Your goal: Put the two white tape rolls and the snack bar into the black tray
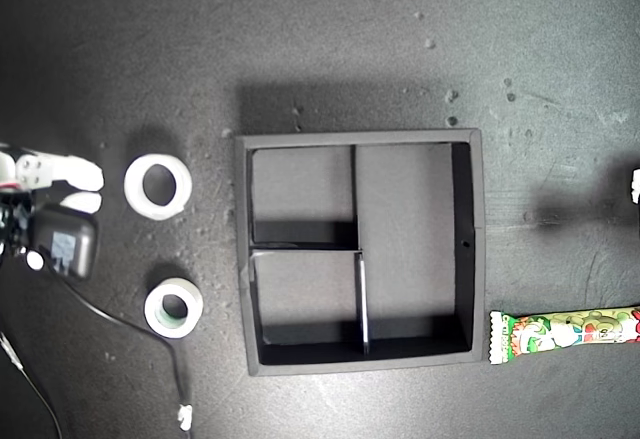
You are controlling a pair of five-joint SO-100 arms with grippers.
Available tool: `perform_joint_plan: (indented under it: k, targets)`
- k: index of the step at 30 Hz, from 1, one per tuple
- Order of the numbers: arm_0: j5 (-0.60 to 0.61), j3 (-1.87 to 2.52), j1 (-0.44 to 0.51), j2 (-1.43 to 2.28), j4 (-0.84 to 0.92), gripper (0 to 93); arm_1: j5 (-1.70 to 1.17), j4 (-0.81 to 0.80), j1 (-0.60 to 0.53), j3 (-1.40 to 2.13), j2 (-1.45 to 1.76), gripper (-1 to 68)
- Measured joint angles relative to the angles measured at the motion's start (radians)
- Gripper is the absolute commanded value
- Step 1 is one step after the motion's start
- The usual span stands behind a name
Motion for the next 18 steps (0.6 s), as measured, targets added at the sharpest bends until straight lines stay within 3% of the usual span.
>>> perform_joint_plan:
  k: [4, 7, 11, 14, 18]
  targets:
    - [0.169, -0.044, 0.080, 0.000, -0.110, 15.7, 0.000, -0.198, -0.005, 0.000, 0.002, -0.2]
    - [0.273, -0.110, 0.101, 0.000, -0.169, 25.5, 0.000, -0.252, -0.008, 0.000, 0.002, -0.2]
    - [0.425, -0.156, 0.123, 0.000, -0.255, 27.4, -0.002, -0.333, -0.060, 0.000, 0.002, -0.2]
    - [0.471, -0.187, 0.123, 0.000, -0.262, 28.1, -0.002, -0.382, -0.150, 0.000, 0.002, -0.2]
    - [0.465, -0.213, 0.126, -0.037, -0.267, 28.1, -0.002, -0.374, -0.087, 0.000, 0.002, -0.3]
